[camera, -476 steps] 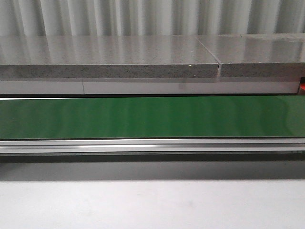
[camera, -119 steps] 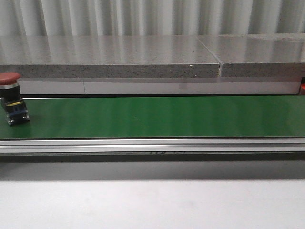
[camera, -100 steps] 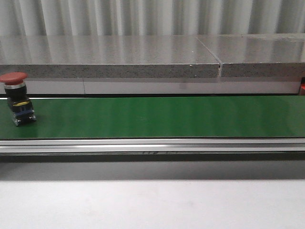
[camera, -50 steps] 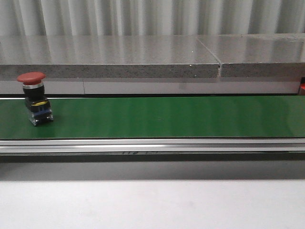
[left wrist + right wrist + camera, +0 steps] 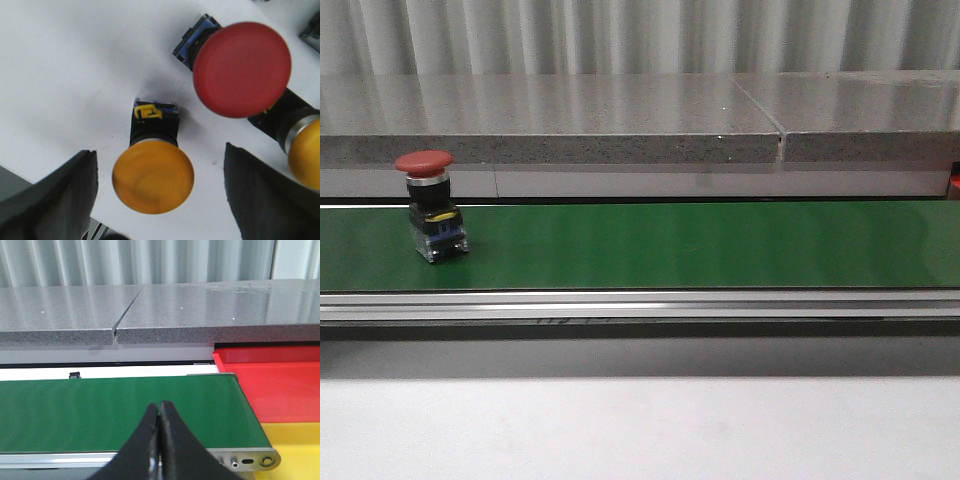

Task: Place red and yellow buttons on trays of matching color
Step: 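Move the left gripper back to a yellow button and grasp it, then lower the yellow button onto the belt and open the left gripper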

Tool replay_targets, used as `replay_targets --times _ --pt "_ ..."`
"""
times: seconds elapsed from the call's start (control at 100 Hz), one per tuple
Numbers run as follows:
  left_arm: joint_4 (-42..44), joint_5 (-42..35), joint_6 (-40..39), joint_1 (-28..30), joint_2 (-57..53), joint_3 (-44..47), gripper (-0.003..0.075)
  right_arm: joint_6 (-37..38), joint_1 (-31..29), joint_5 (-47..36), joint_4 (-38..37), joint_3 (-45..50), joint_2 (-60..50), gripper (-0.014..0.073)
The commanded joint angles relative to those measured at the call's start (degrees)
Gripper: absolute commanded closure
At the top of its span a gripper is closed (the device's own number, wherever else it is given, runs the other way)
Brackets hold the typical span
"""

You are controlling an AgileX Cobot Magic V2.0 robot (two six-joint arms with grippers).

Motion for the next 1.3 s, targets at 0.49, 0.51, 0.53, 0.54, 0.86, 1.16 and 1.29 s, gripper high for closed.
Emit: replay_targets --times 0.49,0.51,0.53,0.54,0.86,1.16,1.29 --pt "-0.2 -0.5 -0.7 0.1 -2.1 -1.2 0.0465 -0.5 -0.3 -4.3 -0.5 -1.1 -1.2 0.066" --pt "-0.2 -0.5 -0.7 0.1 -2.1 -1.2 0.0468 -0.5 -0.3 -4.3 -0.5 -1.1 -1.2 0.066" --pt "-0.2 -0.5 -0.7 0.1 -2.1 -1.2 0.047 -0.5 -0.3 -4.3 -0.5 -1.1 -1.2 0.066" --pt "-0.2 -0.5 -0.7 0.1 -2.1 -1.2 0.0471 -0.5 -0.3 -4.3 -0.5 -1.1 -1.2 0.066" --pt "0.5 2.0 -0.6 0.1 -7.2 -1.4 0.0471 -0.5 -0.3 -4.3 -0.5 -1.1 -1.2 0.066" --pt "0.5 5.8 0.5 -1.8 -15.0 -2.0 0.0471 -0.5 -0.3 -4.3 -0.5 -1.1 -1.2 0.066" --pt "0.5 9.0 1.5 -4.7 -15.7 -5.3 0.0471 -0.5 -0.3 -4.3 -0.5 -1.1 -1.2 0.066"
